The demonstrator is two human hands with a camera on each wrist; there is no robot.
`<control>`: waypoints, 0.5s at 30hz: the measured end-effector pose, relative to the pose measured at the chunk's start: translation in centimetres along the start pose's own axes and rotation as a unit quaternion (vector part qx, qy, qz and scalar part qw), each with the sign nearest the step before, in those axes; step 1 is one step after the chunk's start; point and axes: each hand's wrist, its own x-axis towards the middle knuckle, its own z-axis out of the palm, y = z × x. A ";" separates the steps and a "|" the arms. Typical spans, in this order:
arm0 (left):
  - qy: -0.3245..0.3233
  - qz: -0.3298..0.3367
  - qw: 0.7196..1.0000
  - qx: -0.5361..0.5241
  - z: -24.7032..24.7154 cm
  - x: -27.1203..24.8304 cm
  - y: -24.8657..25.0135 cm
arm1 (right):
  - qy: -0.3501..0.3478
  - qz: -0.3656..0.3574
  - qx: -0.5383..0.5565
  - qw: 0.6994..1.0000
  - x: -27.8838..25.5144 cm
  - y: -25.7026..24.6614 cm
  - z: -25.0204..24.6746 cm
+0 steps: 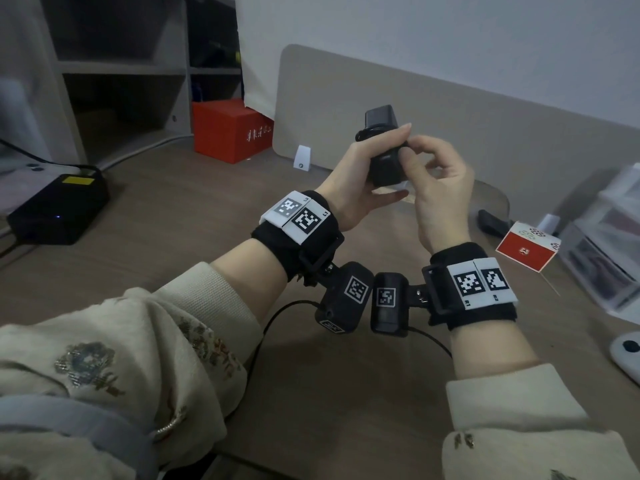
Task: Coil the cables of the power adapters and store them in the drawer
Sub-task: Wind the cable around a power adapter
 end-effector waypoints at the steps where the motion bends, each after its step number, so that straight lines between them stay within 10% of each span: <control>1: 0.000 0.002 1.000 0.003 0.0 0.0 -0.1 | 0.006 -0.025 -0.046 0.999 0.1 0.0 -0.1; 5: -0.008 0.002 1.000 -0.001 0.4 -0.2 0.0 | 0.013 -0.105 -0.206 0.973 0.3 0.2 -0.1; 15: 0.001 0.002 1.000 -0.010 0.2 -0.1 0.0 | -0.034 -0.030 -0.090 0.995 0.1 0.2 0.3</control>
